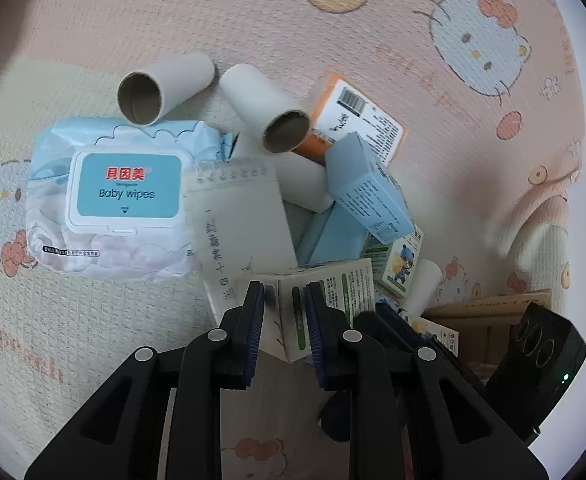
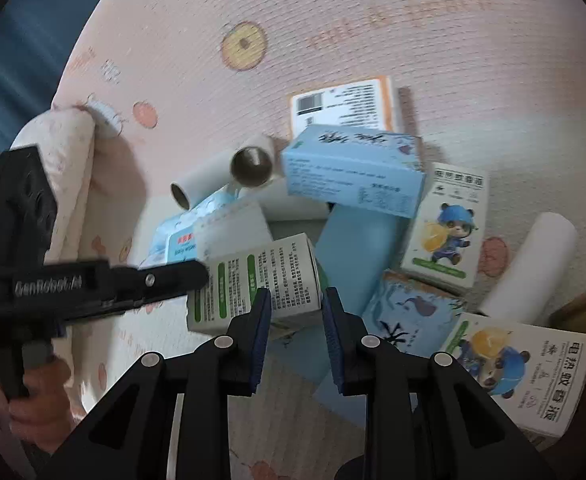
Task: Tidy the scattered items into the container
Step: 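Grasp the white green-striped medicine box with the right gripper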
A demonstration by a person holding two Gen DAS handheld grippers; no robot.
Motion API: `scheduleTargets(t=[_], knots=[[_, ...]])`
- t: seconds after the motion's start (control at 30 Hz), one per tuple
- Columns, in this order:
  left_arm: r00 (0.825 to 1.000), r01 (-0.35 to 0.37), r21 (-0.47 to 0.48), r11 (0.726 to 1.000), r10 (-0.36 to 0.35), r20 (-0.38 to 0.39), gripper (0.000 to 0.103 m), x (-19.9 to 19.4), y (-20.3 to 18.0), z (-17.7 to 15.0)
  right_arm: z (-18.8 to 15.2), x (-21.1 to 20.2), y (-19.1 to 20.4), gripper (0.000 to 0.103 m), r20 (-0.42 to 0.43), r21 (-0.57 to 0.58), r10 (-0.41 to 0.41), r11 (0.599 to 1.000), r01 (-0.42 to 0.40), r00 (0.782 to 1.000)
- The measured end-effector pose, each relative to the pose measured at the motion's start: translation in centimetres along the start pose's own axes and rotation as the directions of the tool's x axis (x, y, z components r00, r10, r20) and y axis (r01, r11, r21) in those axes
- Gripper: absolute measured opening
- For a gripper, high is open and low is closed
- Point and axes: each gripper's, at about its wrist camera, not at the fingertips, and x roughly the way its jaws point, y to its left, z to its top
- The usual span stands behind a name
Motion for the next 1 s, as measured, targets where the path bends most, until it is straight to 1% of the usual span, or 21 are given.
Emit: scheduleTargets(t=[0.07, 0.1, 0.13, 0.17, 0.2, 0.23, 0.3, 0.4, 0.5, 0.53, 0.6, 0.67, 0.7, 0.73, 0.87, 1.0], knots=[[1.000, 0.013, -0.028, 1.000, -0.013, 0.002, 0.025, -0.3, 0.6, 0.1, 0.2, 0.0, -0.5, 0.023, -0.006, 0.029, 0.009, 1.000, -0.009, 1.000], [1.000, 0.019, -0.053, 0.998, -0.018, 0.013, 0.027, -0.6, 1.0, 0.1, 0.2, 0.0, -0.7, 0.023, -0.002, 0.041, 0.007, 0.999, -0.007, 1.000], [0.999, 0.030, -0.067, 0.997, -0.028, 0.021, 0.036, -0.8, 1.4, 0.1, 0.3, 0.0, -1.0, 0.024, 0.005, 0.052, 0.003, 0.999, -0.003, 1.000], [0.998, 0.050, -0.085, 0.995, -0.047, 0.032, 0.043, -1.1, 1.7, 0.1, 0.4, 0.1, -1.2, 0.029, 0.009, 0.057, 0.003, 0.998, -0.003, 1.000], [0.998, 0.059, -0.092, 0.994, -0.056, 0.036, 0.055, -1.1, 1.8, 0.0, 0.3, 0.2, -1.4, 0.032, 0.014, 0.063, 0.015, 0.998, -0.016, 1.000], [0.997, 0.072, -0.104, 0.992, -0.067, 0.046, 0.057, -1.3, 2.0, -0.2, 0.2, 0.3, -1.5, 0.037, 0.020, 0.070, 0.030, 0.997, -0.032, 0.999], [0.996, 0.081, -0.110, 0.991, -0.076, 0.053, 0.057, -1.2, 2.1, -0.5, 0.1, 0.6, -1.7, 0.040, 0.035, 0.092, 0.048, 0.994, -0.051, 0.998], [0.997, 0.076, -0.105, 0.992, -0.074, 0.027, 0.057, -0.5, 1.8, -0.6, -0.2, 1.2, -1.5, 0.041, 0.035, 0.104, 0.100, 0.989, -0.103, 0.994], [0.996, 0.093, -0.079, 0.993, -0.093, 0.001, 0.057, 0.2, 1.0, -0.7, -0.3, 1.2, -1.1, 0.042, 0.046, 0.082, 0.093, 0.992, -0.097, 0.995], [0.996, 0.086, -0.058, 0.995, -0.086, -0.004, 0.057, 0.4, 0.5, -0.7, -0.3, 1.2, -1.1, 0.042, 0.044, 0.082, 0.093, 0.992, -0.097, 0.995], [0.999, 0.045, -0.009, 0.999, -0.045, -0.008, 0.056, 0.8, -0.2, -0.8, -0.3, 1.3, -1.1, 0.042, 0.049, 0.081, 0.095, 0.992, -0.098, 0.994], [0.999, 0.035, 0.014, 0.999, -0.035, -0.007, 0.049, 1.1, -0.4, -0.9, -0.3, 1.4, -0.9, 0.042, 0.050, 0.073, 0.096, 0.992, -0.100, 0.994], [1.000, 0.016, 0.017, 1.000, -0.016, -0.005, 0.044, 1.2, -0.4, -0.9, -0.4, 1.4, -0.8, 0.042, 0.051, 0.064, 0.091, 0.994, -0.094, 0.995], [1.000, 0.013, 0.017, 1.000, -0.013, -0.001, 0.044, 1.4, -0.3, -0.9, -0.5, 1.4, -0.7, 0.043, 0.049, 0.053, 0.088, 0.995, -0.090, 0.995], [0.999, 0.037, 0.016, 0.999, -0.037, 0.001, 0.044, 1.4, 0.3, -0.7, -0.7, 1.3, -0.4, 0.045, 0.062, 0.022, 0.079, 0.997, -0.081, 0.995], [0.998, 0.058, -0.006, 0.998, -0.058, 0.001, 0.045, 1.5, 0.6, -0.6, -0.8, 1.3, -0.8, 0.047, 0.077, 0.047, 0.096, 0.994, -0.100, 0.992]])
